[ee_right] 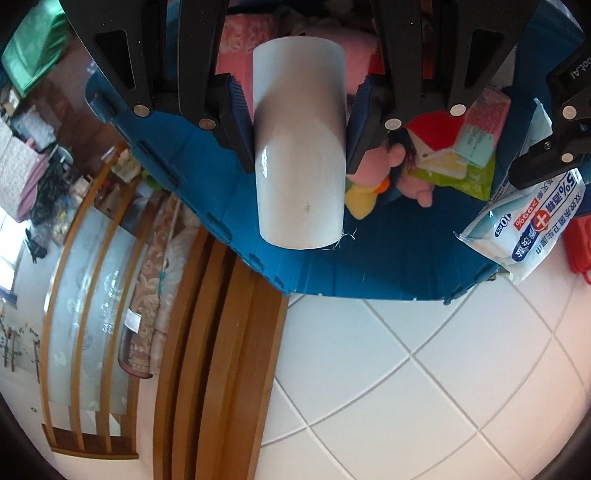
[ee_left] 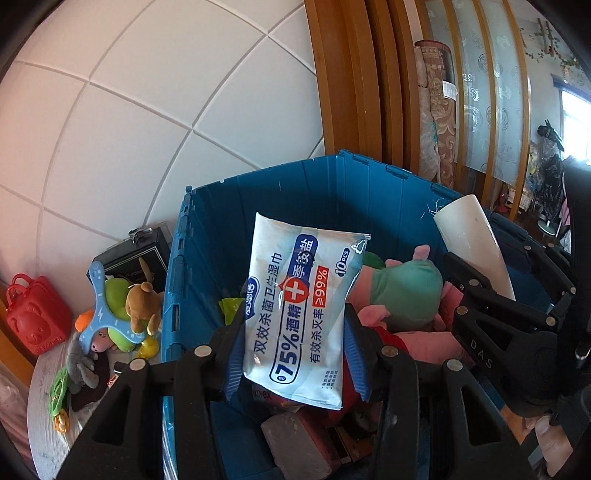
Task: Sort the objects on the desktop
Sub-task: 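Lift the wet-wipe packet and white roll with both grippers over the blue crate, then open both grippers to drop the items into the crate and withdraw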
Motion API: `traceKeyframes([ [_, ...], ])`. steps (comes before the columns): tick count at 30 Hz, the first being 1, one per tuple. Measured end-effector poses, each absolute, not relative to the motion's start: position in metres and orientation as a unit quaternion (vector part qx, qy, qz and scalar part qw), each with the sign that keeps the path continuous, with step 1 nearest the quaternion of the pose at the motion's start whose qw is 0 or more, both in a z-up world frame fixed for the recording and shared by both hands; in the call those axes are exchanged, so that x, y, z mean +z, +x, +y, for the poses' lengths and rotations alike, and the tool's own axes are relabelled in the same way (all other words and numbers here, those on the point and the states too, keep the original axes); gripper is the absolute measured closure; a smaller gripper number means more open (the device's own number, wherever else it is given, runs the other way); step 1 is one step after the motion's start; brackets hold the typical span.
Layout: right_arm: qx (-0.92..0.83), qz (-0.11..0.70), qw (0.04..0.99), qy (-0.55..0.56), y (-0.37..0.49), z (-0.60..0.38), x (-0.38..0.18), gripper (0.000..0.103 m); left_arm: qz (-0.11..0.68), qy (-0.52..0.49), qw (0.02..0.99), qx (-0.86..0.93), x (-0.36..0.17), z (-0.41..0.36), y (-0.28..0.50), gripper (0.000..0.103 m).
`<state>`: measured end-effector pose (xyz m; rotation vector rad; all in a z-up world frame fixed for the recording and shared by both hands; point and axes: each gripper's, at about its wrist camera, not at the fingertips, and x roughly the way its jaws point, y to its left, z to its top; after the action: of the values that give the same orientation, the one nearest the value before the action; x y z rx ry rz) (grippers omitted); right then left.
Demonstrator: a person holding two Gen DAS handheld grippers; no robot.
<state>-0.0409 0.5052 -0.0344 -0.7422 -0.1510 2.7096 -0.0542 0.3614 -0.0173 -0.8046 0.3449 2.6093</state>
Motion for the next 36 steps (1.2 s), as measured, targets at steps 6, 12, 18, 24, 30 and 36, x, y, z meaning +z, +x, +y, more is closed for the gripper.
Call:
traceKeyframes([
  [6, 0.95, -0.052, 0.16, -0.263, -0.041, 0.509, -0.04, 0.056, 0.126, -0.296, 0.191, 0.927, -0.019, 0.366, -0.055, 0.041],
  [12, 0.953, -0.056, 0.173, -0.241, -0.029, 0.512, -0.032, 0.012, 0.121, -0.289, 0.178, 0.933, -0.018, 0.365, -0.051, 0.03],
  [18, 0.956, -0.054, 0.177, -0.23, -0.019, 0.514, -0.024, 0.0, 0.108, -0.284, 0.167, 0.938, -0.014, 0.352, -0.047, 0.029],
  [24, 0.955, -0.058, 0.18, -0.227, -0.01, 0.507, -0.02, 0.0, 0.095, -0.254, 0.149, 0.951, -0.004, 0.33, -0.035, 0.025],
  [30, 0.959, -0.065, 0.167, -0.218, -0.002, 0.491, -0.013, 0.0, 0.076, -0.235, 0.136, 0.959, 0.005, 0.308, -0.028, 0.025],
  [36, 0.962, -0.073, 0.16, -0.208, 0.002, 0.47, -0.005, 0.0, 0.062, -0.222, 0.121, 0.966, 0.013, 0.282, -0.023, 0.025],
])
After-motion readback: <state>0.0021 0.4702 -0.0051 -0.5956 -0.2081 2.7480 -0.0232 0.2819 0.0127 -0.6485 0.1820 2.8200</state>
